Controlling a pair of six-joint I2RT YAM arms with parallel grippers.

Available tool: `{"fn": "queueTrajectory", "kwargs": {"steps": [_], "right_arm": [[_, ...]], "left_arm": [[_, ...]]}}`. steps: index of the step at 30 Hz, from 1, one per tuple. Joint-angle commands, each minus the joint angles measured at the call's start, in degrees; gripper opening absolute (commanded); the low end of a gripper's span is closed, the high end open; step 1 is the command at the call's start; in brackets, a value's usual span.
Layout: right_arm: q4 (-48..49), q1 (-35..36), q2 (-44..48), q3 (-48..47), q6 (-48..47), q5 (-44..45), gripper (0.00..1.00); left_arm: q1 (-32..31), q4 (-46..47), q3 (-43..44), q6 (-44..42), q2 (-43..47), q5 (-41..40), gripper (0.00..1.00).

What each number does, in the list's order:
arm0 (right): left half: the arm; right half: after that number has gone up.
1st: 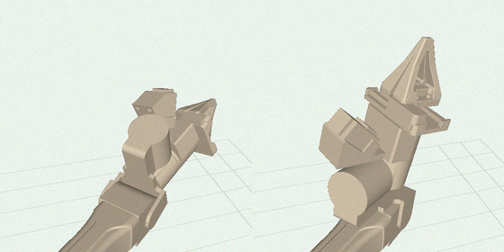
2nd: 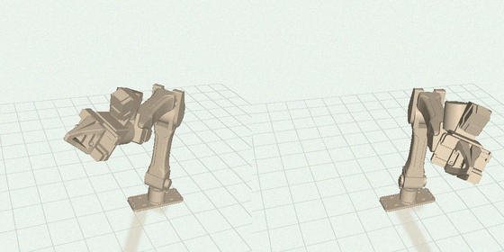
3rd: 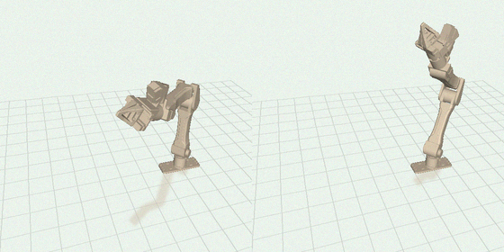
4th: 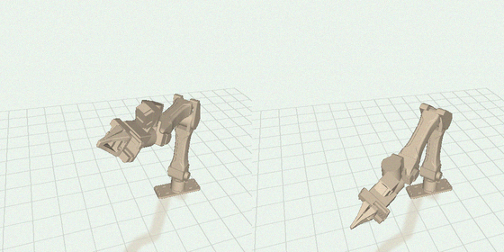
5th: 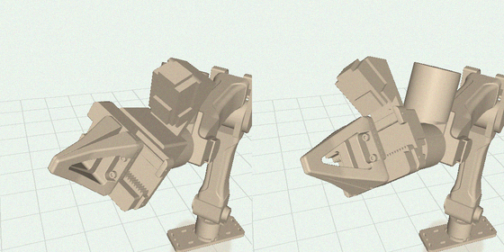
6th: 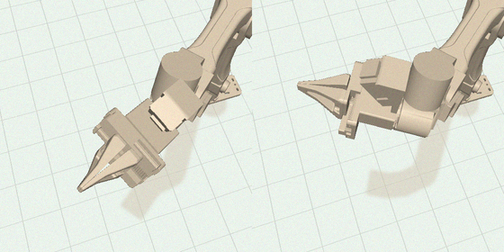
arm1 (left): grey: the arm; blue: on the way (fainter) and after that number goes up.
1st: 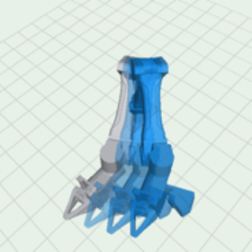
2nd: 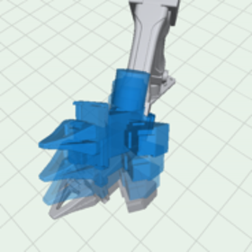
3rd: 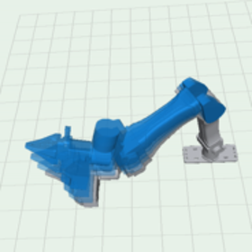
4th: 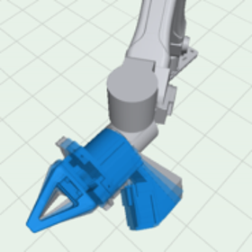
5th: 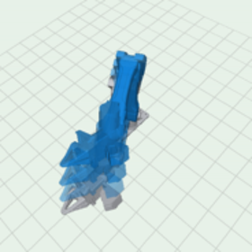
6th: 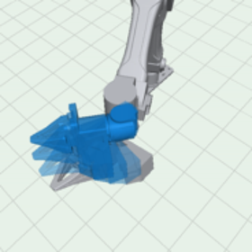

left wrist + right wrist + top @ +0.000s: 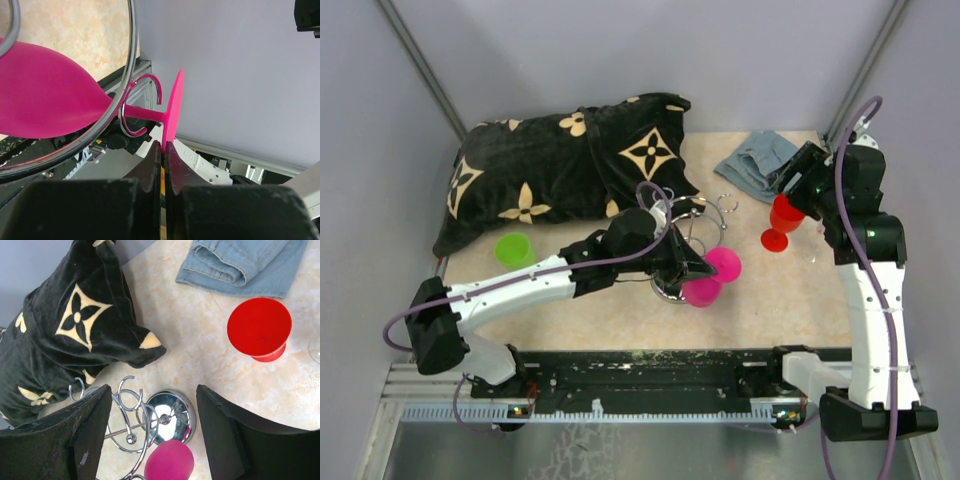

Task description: Take the wine glass off the wine glass rack

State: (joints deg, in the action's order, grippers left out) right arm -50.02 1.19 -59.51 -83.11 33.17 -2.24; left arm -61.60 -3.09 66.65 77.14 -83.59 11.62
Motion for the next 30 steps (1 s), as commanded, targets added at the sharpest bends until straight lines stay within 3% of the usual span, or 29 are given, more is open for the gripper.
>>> {"fn": "queueTrajectory", "kwargs": {"steps": [1, 15, 30], "right_arm": [[2.82, -0.58, 1.99, 0.25, 0.07, -0.10, 0.68], [1.46, -0.57, 2.36, -1.27, -0.16, 1.81, 0.68], [-3.31, -0.58, 3.76, -9.39, -1.78, 14.76, 0.69]], "left_arm": [[-0.94, 3.67, 0.84, 0.27, -0.32, 1.85, 0.00], [-3.51, 8.59, 0.85, -1.87, 0.42, 5.02, 0.00], [-4.95, 20.27, 5.79, -9.21, 1.49, 8.14, 0.00]]}}
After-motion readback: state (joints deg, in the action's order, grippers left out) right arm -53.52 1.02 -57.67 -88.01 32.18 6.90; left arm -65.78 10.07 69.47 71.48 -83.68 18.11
